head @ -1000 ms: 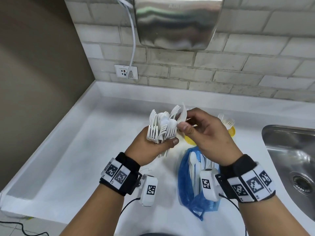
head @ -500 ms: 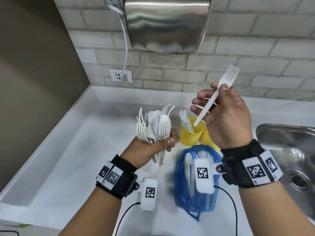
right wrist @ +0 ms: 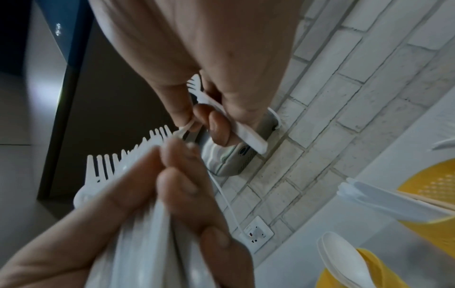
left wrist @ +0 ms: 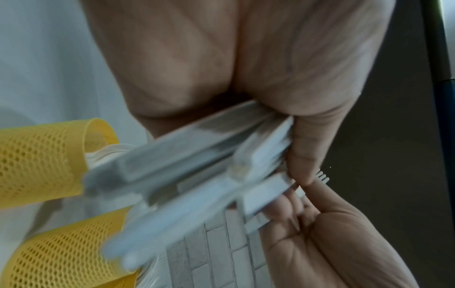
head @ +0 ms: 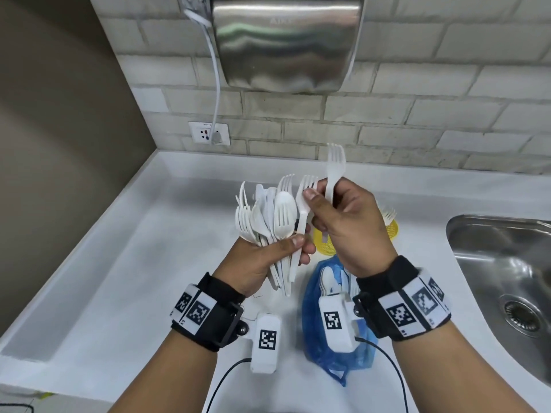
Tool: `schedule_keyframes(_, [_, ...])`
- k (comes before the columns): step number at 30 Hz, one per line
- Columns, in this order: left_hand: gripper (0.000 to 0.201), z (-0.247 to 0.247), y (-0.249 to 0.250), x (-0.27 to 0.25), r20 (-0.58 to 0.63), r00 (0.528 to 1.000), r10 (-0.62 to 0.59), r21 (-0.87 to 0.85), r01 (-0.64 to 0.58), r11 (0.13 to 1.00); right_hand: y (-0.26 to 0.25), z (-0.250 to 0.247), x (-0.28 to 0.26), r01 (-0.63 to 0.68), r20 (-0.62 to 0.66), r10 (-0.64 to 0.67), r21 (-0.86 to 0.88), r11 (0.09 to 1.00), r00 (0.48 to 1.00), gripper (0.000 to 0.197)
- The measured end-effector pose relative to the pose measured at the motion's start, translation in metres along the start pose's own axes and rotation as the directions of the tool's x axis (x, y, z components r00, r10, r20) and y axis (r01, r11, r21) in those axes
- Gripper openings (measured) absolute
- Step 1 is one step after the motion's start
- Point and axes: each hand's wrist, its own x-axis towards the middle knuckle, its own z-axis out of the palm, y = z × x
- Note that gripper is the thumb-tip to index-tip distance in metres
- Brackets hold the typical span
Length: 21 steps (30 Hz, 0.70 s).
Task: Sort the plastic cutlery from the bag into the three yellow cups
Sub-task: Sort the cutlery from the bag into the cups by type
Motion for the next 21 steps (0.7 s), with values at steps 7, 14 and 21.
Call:
schedule_keyframes(7, [0.011,0.001,0.003,0.002,-0.160,0.987,0.024,-0.013,-0.026,1.000,0.005,0.002,-0.006,-0.095,0.034,0.094,0.054,0.994,0.995,0.015])
schedule_keyframes(14, [0.013,0.010,0.008,0.005,-0.133,0.982,0.136,0.053,-0.130,0.990,0.013,0.007,-0.009,-0.068,0.057,0.072,-0.083,0.994,0.996,0.023])
schedule_keyframes(21, [0.009,0.009,0.008,-0.001,-0.160,0.987,0.024,0.068,-0.014,0.998,0.006,0.001,0.004,-0.094,-0.024,0.096,0.060,0.994,0.995,0.042])
